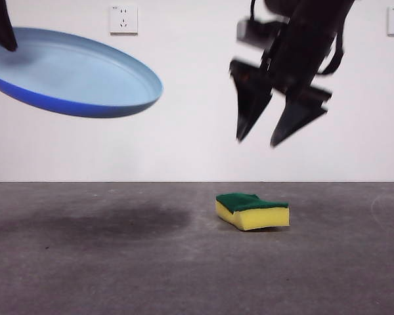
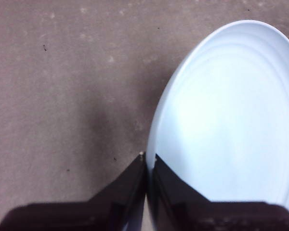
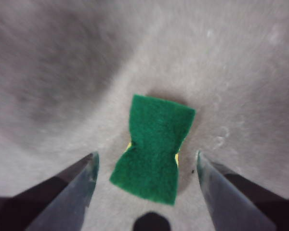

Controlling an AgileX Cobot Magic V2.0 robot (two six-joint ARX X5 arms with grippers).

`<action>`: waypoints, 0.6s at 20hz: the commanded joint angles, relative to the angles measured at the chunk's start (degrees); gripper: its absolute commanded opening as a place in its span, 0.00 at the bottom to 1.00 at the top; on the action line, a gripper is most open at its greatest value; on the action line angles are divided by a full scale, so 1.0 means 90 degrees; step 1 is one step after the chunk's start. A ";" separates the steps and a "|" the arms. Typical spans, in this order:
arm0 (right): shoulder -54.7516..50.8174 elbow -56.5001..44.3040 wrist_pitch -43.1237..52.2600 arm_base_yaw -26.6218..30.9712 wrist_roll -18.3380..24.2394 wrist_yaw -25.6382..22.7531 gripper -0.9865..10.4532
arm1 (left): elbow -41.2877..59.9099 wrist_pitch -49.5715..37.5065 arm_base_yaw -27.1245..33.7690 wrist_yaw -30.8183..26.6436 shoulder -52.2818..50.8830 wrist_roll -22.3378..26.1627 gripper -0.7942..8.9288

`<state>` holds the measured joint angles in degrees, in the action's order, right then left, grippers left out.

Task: Pick up the plate,pick up the cloth,clean the plate with the cloth

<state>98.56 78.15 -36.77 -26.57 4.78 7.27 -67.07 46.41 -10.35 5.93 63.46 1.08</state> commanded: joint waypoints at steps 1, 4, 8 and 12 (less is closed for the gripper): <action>0.0413 0.0010 0.0165 -0.0063 0.0097 -0.0041 0.39 | 0.0012 0.0119 -0.0019 0.0019 -0.0092 0.0051 0.07; 0.0886 0.0010 0.0328 -0.0112 0.0097 -0.0015 0.38 | 0.0012 0.0301 -0.0019 0.0022 -0.0100 0.0049 0.07; 0.1416 0.0010 0.0568 -0.0158 0.0097 -0.0022 0.38 | 0.0012 0.0294 -0.0019 0.0022 -0.0100 0.0046 0.07; 0.1778 0.0010 0.0614 -0.0180 0.0087 -0.0056 0.29 | 0.0012 0.0291 -0.0019 0.0022 -0.0100 0.0046 0.07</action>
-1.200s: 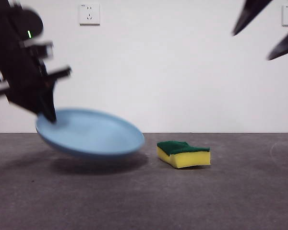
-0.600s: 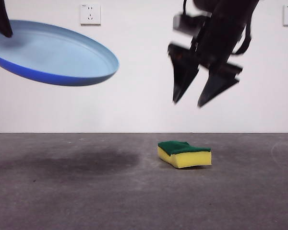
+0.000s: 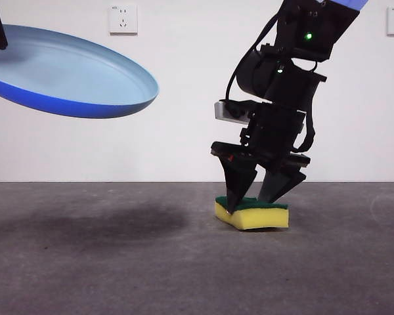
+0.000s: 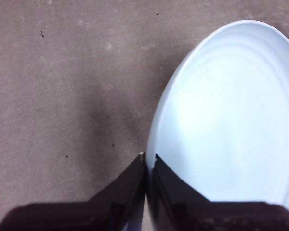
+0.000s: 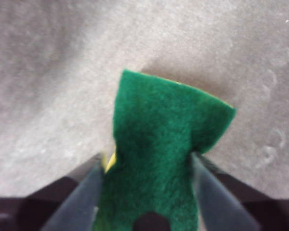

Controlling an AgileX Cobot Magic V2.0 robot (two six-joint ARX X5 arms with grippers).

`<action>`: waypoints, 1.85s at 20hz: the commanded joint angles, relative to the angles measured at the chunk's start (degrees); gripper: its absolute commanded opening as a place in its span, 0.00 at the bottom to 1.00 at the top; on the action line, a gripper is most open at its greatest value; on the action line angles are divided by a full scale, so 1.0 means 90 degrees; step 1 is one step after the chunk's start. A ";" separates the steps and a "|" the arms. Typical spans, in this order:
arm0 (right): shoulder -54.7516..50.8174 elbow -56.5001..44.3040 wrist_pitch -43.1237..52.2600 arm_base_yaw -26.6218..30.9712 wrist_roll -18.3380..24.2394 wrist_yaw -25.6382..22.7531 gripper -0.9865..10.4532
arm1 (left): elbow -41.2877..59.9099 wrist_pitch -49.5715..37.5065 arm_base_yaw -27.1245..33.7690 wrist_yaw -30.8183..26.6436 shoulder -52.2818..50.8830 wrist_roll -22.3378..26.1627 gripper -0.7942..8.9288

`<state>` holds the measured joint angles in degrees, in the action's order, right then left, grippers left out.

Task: Pick up the plate,pick up the cloth,clean the plate with the cloth

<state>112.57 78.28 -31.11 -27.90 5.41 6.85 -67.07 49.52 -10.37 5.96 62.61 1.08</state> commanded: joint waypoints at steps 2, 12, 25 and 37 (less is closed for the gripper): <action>0.0328 -0.0007 -0.0024 -0.0032 0.0010 -0.0163 0.19 | 0.0012 -0.0066 -0.0017 0.0017 -0.0005 0.0046 0.07; -0.0687 -0.0005 -0.0274 -0.0039 -0.0032 -0.0138 0.07 | 0.0015 -0.0597 -0.0017 0.0015 0.0908 0.0046 0.07; -0.2011 -0.0007 0.0155 -0.0935 -0.0580 0.0199 0.07 | 0.0015 -0.2416 -0.1435 0.1044 0.2608 -0.0945 0.07; -0.1387 -0.0007 -0.1668 -0.1819 -0.0143 -0.0707 0.07 | 0.0015 -0.2696 -0.1457 0.1022 0.2608 -0.1175 0.07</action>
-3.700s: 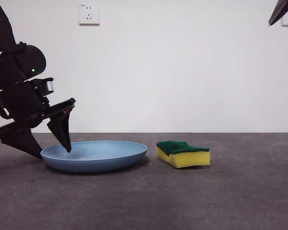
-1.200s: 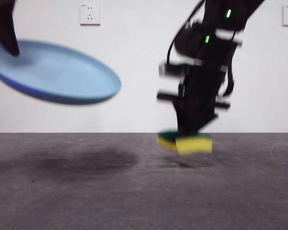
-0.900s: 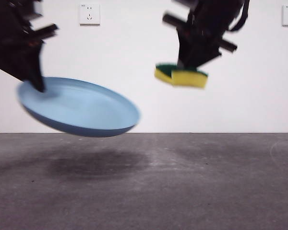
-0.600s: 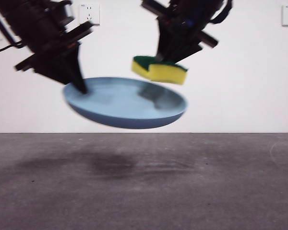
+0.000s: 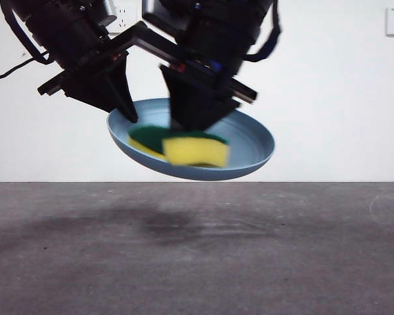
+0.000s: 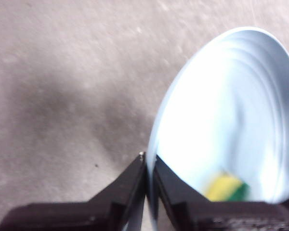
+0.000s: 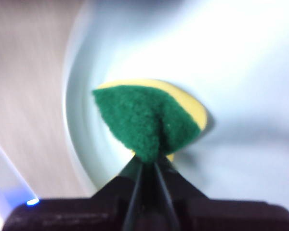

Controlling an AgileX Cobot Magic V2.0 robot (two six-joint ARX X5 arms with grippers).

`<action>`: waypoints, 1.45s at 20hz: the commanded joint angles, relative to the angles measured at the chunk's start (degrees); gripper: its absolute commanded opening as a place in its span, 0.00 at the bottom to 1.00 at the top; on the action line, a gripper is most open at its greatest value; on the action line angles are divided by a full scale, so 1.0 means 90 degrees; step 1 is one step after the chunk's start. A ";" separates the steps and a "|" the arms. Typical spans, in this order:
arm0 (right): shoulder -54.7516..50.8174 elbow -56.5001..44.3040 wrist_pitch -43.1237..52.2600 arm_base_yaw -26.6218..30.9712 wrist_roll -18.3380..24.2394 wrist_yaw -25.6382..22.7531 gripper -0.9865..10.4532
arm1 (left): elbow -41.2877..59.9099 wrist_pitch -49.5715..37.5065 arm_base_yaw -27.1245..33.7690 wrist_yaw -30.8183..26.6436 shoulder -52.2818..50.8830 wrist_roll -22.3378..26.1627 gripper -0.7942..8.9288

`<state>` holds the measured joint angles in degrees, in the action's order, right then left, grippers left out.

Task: Pick up the plate,pick up the cloth,clean the plate with the cloth

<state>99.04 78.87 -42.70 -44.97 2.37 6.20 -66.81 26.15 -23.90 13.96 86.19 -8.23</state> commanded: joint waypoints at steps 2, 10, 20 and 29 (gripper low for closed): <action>0.0019 -0.0073 -0.0605 0.0245 0.0250 -0.2028 0.07 | -0.0015 0.0007 0.0049 0.0151 -0.0012 -0.0136 0.07; -0.0102 -0.0073 0.1265 0.0862 0.0211 -0.2344 0.07 | -0.0015 0.0267 -0.0117 0.0379 -0.0012 -0.0063 0.07; 0.0075 -0.0073 0.1809 0.0872 -0.0323 0.0758 0.07 | -0.0015 -0.0335 -0.0119 0.0403 -0.0012 -0.0386 0.07; 0.0126 -0.0075 -0.0777 0.0549 0.0032 -0.1872 0.07 | -0.0015 -0.0391 -0.0121 0.0340 -0.0012 -0.0580 0.07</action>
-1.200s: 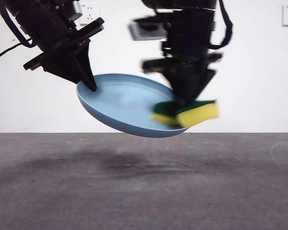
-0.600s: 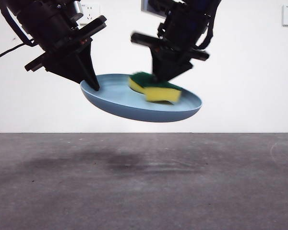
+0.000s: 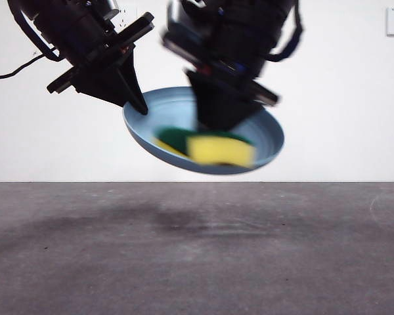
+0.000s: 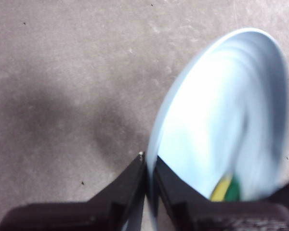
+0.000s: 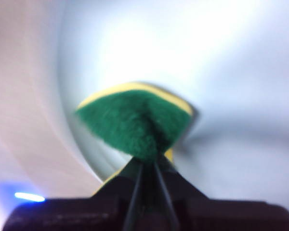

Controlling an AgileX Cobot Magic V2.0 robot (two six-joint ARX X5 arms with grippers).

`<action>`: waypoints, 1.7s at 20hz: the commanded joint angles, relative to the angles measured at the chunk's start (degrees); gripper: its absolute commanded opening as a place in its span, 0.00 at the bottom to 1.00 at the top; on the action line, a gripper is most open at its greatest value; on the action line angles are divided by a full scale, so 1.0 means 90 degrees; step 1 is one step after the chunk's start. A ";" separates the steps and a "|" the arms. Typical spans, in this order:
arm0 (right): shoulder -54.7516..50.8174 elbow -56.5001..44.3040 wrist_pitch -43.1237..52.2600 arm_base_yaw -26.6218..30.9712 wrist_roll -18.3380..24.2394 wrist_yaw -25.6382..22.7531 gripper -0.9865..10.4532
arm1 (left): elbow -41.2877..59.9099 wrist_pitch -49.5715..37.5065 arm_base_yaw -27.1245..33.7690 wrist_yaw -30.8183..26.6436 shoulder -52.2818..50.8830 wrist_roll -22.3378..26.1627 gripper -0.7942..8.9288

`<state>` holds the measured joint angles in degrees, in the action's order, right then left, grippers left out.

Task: Pick up the plate,pick up the cloth,clean the plate with the cloth

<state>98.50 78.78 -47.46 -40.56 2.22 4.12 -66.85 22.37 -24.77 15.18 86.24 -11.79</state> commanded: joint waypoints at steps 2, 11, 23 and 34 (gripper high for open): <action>0.0158 -0.0063 -0.0017 0.0124 0.0051 -0.3388 0.07 | -0.0010 0.0301 -0.0041 0.0221 -0.0017 -0.0146 0.07; 0.0049 -0.0063 0.3274 0.0287 -0.0049 -0.0787 0.07 | -0.0007 0.0413 -0.0250 0.0138 -0.0017 0.0415 0.07; -0.1994 -0.0063 0.1644 0.0296 -0.0170 -0.0629 0.07 | 0.0007 -0.0041 0.0682 -0.1702 0.1795 0.1175 0.07; -0.2008 -0.0066 0.1219 0.0697 -0.0328 -0.0680 0.07 | 0.0005 0.0175 0.0804 -0.1122 0.1880 0.1115 0.51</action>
<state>79.48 78.63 -36.58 -34.39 0.43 -1.69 -67.07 24.21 -17.43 4.45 104.01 -1.93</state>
